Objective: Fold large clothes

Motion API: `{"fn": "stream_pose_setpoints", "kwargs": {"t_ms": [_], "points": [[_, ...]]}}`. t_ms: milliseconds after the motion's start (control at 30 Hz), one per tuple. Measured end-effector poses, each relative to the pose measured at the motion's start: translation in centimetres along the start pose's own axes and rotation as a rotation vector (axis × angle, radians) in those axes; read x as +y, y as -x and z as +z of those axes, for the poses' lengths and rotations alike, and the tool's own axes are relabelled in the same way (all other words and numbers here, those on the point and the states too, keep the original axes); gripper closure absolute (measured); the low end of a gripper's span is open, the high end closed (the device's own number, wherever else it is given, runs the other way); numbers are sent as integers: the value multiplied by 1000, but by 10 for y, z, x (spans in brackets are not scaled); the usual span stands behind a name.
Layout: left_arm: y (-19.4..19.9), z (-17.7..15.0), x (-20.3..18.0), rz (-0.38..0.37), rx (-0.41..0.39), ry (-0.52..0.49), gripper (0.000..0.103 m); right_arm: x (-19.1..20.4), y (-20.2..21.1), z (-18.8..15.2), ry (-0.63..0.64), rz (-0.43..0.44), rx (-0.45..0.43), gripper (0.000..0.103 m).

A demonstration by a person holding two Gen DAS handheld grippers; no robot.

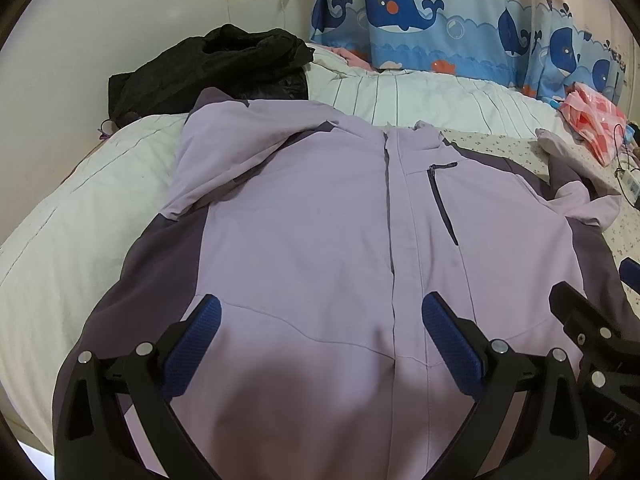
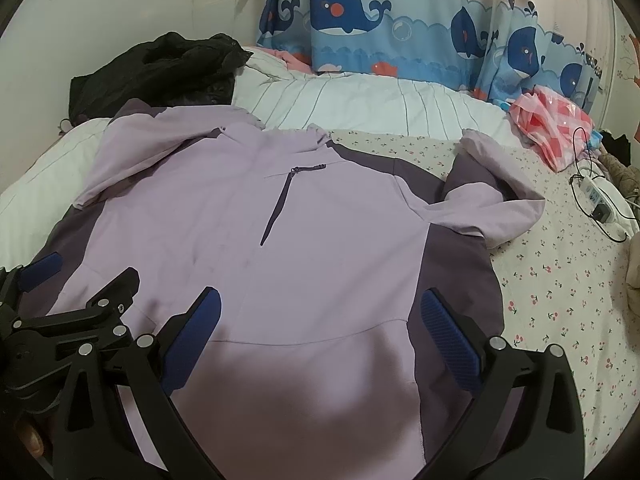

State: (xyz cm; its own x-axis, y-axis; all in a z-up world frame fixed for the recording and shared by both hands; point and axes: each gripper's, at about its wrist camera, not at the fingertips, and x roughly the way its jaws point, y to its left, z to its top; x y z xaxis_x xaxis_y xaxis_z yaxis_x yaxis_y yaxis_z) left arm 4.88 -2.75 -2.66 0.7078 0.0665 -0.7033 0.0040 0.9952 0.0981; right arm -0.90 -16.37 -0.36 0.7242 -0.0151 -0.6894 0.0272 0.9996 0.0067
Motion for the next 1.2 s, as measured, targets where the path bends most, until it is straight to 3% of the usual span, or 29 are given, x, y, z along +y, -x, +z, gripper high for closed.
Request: {"fn": "stream_pose_setpoints", "kwargs": {"t_ms": [1200], "points": [[-8,1,-5,-5,24,4,7,-4,-11,-6,1,-16,29,6]]}}
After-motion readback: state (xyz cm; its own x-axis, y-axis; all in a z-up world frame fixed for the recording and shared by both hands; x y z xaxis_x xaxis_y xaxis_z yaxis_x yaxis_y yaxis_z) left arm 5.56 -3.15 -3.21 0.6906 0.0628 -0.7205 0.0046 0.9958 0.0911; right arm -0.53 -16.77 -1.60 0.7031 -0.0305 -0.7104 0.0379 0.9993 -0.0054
